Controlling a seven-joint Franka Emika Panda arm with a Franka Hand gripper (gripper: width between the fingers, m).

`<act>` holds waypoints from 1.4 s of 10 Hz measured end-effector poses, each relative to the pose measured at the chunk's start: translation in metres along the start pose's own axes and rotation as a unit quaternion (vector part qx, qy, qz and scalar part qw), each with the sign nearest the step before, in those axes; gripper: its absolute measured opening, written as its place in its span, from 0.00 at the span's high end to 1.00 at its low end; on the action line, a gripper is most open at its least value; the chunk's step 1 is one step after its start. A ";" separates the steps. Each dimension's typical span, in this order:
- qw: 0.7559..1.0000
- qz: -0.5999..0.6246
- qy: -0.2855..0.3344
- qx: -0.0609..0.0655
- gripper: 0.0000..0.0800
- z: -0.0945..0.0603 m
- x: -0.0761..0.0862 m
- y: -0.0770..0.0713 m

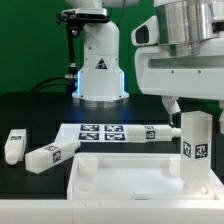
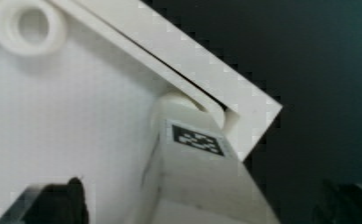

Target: Assemble desk

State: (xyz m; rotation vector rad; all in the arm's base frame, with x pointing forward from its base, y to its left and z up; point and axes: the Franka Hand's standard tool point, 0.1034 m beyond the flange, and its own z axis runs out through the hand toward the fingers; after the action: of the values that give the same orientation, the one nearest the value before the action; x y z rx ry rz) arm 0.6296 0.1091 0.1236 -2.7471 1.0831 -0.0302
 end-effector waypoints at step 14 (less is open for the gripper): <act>0.998 -0.041 0.030 -0.022 0.64 0.000 0.003 -0.003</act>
Offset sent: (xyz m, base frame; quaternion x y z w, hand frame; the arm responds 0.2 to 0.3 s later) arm 0.0058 -0.0009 0.0079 0.0284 0.0410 -0.4171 0.9075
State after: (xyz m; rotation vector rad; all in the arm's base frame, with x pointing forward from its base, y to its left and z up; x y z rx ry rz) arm 0.6335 0.1093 0.1237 -2.8456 0.9967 -0.1033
